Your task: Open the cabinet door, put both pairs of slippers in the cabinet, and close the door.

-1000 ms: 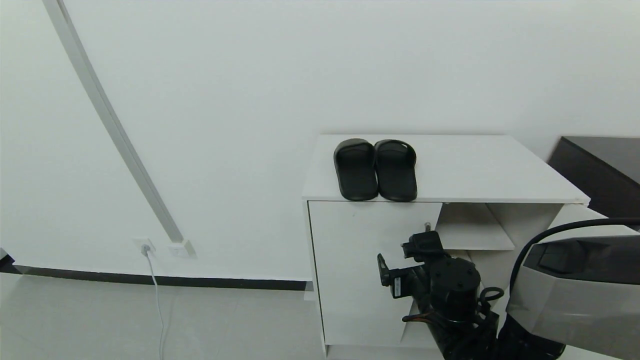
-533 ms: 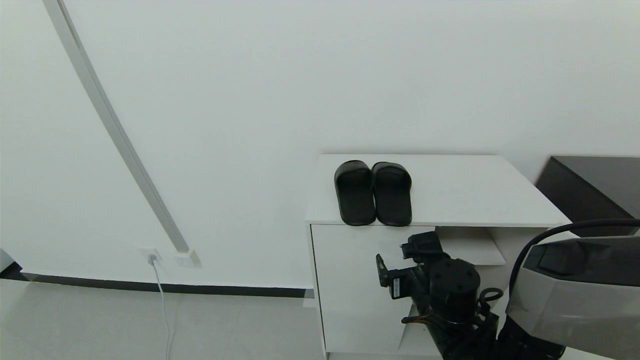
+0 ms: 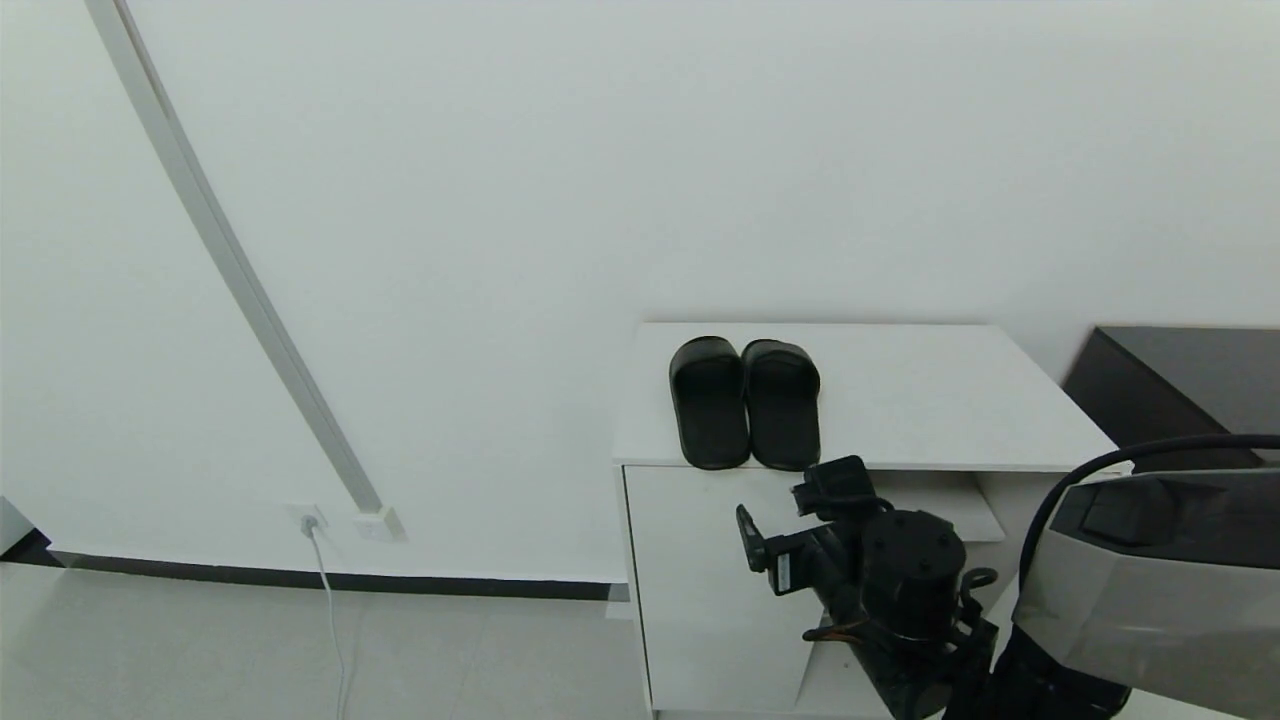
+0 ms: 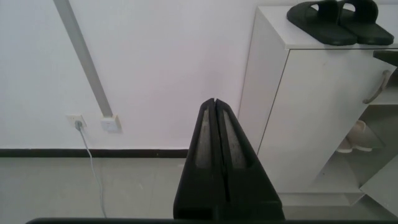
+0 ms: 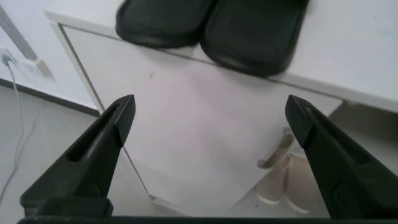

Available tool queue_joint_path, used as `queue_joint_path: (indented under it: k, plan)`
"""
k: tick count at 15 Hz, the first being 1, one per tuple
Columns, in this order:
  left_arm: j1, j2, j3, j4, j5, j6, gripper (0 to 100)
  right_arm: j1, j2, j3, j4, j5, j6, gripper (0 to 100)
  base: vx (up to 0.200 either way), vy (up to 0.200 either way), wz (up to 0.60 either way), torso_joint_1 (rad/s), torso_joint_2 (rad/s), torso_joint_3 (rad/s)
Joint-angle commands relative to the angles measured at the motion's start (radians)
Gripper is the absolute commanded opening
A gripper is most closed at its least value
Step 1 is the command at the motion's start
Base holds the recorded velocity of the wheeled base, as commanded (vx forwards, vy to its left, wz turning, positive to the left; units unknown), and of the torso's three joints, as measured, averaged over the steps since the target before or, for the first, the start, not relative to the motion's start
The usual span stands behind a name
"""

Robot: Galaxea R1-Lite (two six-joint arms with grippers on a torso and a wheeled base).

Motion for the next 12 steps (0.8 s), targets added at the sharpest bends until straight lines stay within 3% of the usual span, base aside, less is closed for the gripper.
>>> queue_joint_path:
  k: [1,5,7,12]
  plan:
    - [-0.001,0.001,0.001,0.0,0.0,0.0,0,-0.009,-0.07,-0.116,0.112,0.01,-0.001,100,0.0,0.0,0.0,0.0,0.0,0.0]
    - [-0.001,0.001,0.001,0.0,0.0,0.0,0,-0.012,-0.208,-0.416,0.666,-0.001,0.154,100,0.0,0.0,0.0,0.0,0.0,0.0]
    - [-0.001,0.001,0.001,0.0,0.002,0.0,0,-0.012,-0.213,-0.544,0.875,-0.042,0.248,100,0.0,0.0,0.0,0.0,0.0,0.0]
    - [-0.001,0.001,0.001,0.0,0.0,0.0,0,-0.01,-0.185,-0.567,0.933,-0.08,0.291,100,0.0,0.0,0.0,0.0,0.0,0.0]
